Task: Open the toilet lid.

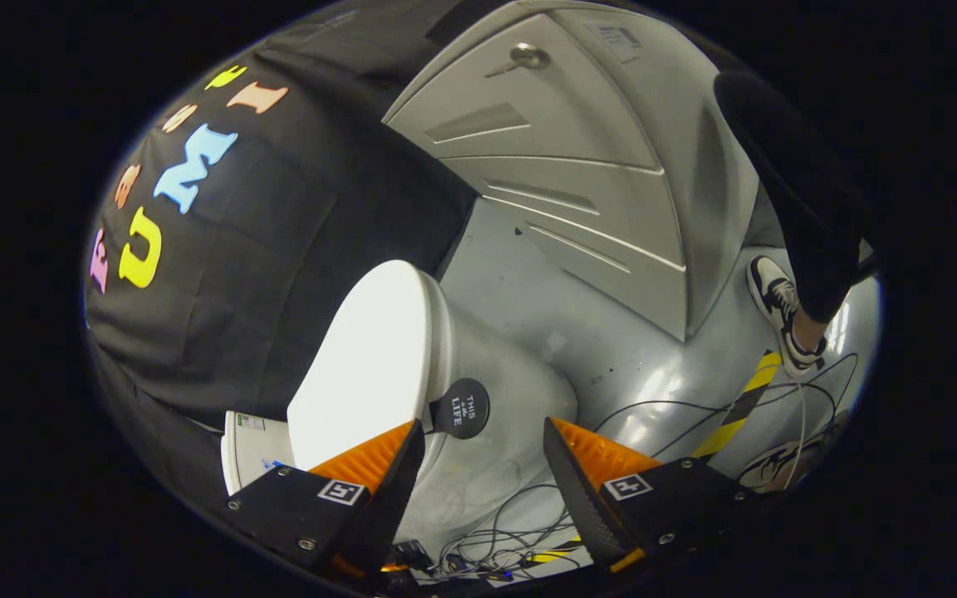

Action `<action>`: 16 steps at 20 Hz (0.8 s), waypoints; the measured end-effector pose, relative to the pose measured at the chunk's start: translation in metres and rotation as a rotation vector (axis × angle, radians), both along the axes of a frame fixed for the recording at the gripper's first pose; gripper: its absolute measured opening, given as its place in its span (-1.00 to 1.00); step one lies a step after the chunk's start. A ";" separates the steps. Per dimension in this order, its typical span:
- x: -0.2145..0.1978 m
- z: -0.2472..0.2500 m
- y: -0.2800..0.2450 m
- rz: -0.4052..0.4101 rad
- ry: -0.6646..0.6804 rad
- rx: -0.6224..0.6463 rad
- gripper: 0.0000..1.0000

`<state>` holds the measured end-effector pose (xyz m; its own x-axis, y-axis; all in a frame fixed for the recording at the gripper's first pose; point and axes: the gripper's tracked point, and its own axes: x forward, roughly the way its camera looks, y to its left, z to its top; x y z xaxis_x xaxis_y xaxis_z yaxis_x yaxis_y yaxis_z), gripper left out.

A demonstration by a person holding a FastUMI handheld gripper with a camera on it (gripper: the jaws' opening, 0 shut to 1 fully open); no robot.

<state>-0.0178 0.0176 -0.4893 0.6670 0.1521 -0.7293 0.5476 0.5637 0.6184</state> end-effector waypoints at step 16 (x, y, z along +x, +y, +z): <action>0.034 -0.018 0.010 -0.062 -0.109 0.140 -0.44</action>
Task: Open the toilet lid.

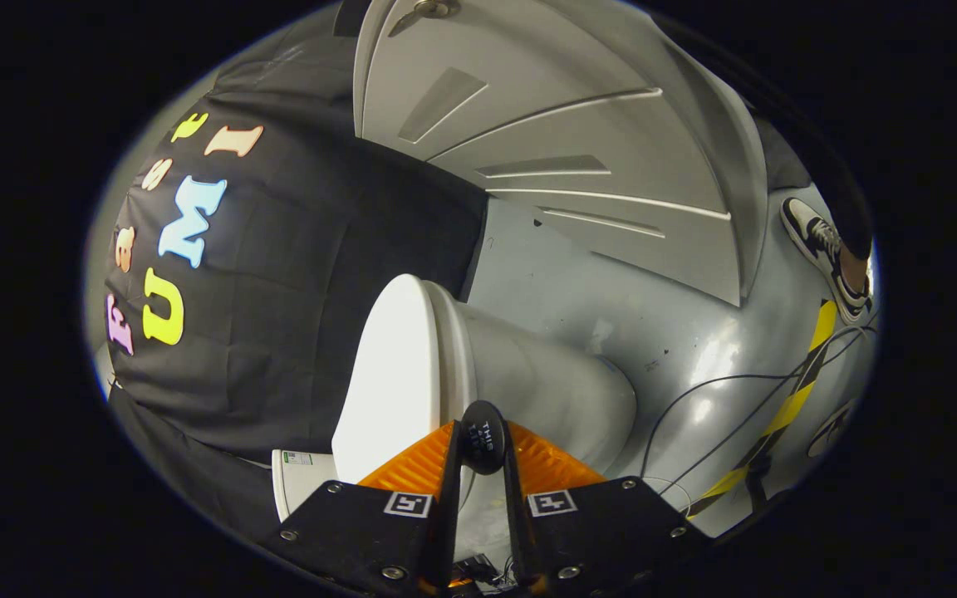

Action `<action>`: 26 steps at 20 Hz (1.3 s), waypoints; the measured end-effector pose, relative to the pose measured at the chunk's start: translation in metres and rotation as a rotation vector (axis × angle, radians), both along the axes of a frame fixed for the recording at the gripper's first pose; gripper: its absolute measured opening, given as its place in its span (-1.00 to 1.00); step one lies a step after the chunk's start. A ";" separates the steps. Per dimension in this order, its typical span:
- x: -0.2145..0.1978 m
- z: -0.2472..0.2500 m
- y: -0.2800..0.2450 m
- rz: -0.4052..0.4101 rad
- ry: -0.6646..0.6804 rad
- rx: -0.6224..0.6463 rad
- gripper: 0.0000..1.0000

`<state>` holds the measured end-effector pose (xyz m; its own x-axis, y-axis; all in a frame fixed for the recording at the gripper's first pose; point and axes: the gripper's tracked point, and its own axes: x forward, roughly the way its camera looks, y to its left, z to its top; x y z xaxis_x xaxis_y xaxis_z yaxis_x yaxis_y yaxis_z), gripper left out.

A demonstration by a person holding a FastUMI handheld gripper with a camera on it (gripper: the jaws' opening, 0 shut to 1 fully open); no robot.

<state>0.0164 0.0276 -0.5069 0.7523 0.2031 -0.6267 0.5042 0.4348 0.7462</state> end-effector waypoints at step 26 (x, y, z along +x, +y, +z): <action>0.009 0.088 0.008 0.110 -0.095 -0.242 -0.99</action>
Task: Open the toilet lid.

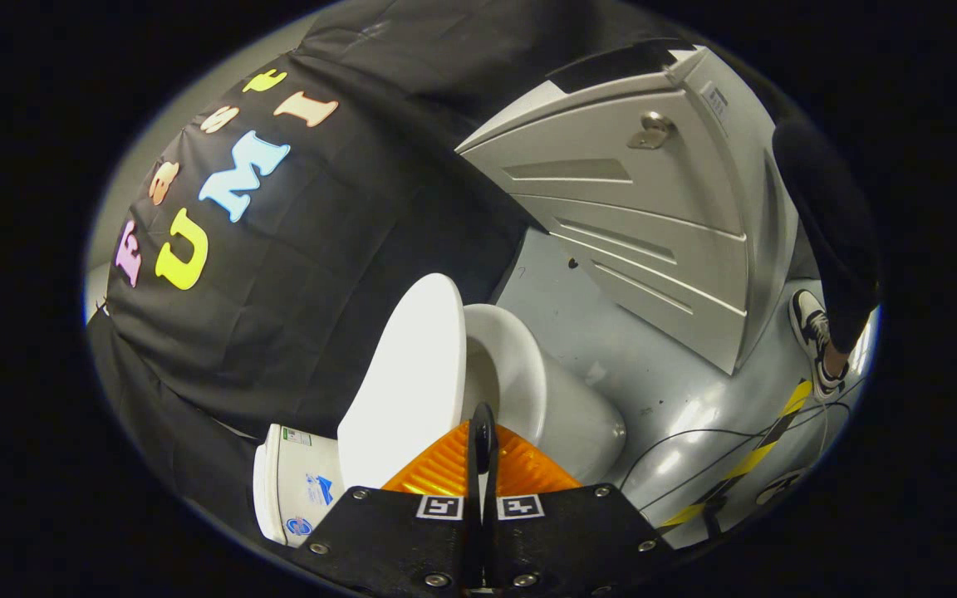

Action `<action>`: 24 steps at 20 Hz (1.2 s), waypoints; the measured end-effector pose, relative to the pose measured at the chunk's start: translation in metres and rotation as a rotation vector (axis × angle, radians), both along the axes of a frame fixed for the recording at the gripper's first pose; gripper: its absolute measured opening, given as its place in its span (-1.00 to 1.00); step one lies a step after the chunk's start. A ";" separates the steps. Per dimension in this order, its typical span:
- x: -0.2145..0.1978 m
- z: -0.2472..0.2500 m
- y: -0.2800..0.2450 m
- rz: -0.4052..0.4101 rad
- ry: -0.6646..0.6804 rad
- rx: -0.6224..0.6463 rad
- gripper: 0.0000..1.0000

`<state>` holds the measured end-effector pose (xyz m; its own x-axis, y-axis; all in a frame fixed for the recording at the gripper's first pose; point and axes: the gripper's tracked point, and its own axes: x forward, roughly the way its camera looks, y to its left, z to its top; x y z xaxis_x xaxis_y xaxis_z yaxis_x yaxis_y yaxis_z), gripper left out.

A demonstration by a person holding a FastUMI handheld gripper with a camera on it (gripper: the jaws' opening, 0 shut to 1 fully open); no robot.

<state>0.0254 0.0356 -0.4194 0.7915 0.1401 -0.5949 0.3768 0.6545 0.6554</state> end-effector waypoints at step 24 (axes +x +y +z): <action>0.007 0.172 0.081 0.243 -0.175 -0.511 -0.99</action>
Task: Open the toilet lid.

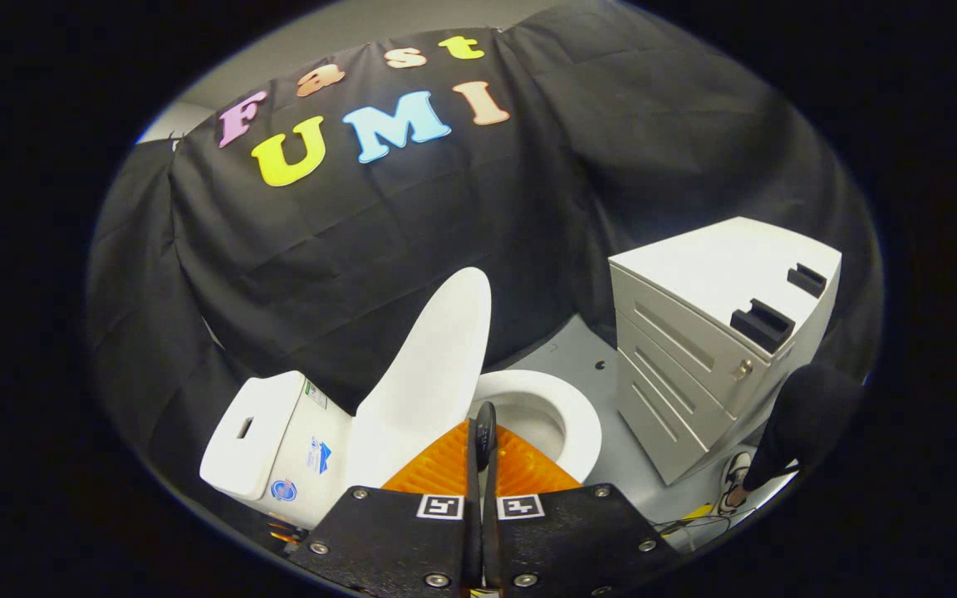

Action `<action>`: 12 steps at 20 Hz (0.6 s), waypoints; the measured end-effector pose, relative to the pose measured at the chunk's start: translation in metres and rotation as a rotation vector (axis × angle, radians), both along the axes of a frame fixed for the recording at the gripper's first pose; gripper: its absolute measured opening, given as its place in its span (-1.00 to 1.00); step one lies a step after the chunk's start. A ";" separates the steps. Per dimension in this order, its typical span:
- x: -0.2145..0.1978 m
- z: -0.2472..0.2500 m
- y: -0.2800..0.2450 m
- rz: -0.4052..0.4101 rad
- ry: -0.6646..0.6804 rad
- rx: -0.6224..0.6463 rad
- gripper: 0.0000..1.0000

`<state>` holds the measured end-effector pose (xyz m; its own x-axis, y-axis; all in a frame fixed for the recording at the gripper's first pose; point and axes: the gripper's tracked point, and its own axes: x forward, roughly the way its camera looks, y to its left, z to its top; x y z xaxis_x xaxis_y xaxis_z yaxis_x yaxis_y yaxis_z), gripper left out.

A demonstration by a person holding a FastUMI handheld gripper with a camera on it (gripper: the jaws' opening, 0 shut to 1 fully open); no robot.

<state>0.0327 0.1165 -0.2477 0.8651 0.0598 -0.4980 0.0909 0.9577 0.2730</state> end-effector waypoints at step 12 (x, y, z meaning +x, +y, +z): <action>-0.005 0.063 0.065 0.126 -0.123 -0.136 -0.99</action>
